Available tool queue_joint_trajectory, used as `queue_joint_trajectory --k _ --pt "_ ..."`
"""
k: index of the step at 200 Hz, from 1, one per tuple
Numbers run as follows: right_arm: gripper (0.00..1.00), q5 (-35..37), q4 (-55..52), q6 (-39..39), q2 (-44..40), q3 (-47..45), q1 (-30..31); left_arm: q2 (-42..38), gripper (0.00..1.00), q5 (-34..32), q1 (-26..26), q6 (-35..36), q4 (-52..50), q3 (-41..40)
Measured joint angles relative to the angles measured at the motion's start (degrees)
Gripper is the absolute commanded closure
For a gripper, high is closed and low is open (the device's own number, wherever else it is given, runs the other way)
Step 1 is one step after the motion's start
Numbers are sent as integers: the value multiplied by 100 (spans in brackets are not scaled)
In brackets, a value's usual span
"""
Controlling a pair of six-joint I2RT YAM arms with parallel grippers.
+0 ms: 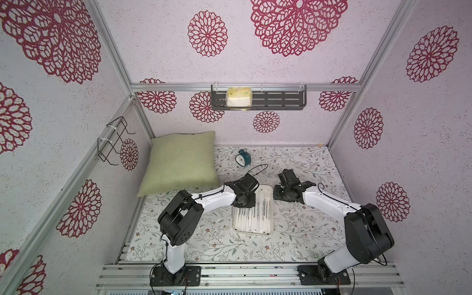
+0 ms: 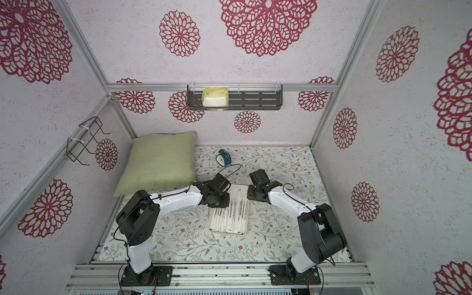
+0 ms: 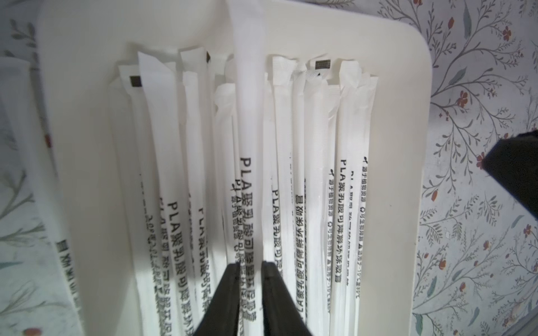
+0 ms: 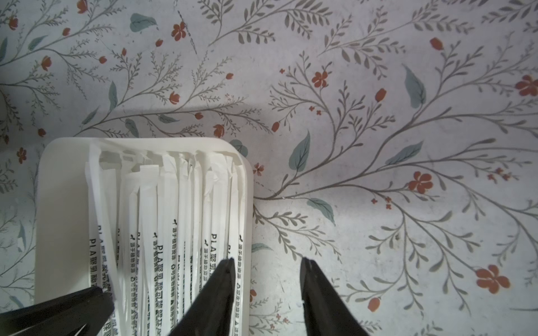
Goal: Put the straws into the storage box
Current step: Place the straw in the storage box.
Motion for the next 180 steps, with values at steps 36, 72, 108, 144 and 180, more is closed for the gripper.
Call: queue_joint_trajectory --k 36,72,108,144,180 --pt "57 0 4 2 0 2 0 -116 75 39 105 131 -114 -39" --pt "57 0 4 2 0 2 0 -634 67 48 271 212 -20 -219" --pt "57 -4 20 4 0 2 0 -498 71 175 380 326 179 199" --pt "57 -2 26 4 -2 2 0 129 78 240 422 492 291 555" --pt "57 0 26 4 -2 0 0 732 88 337 459 527 365 758"
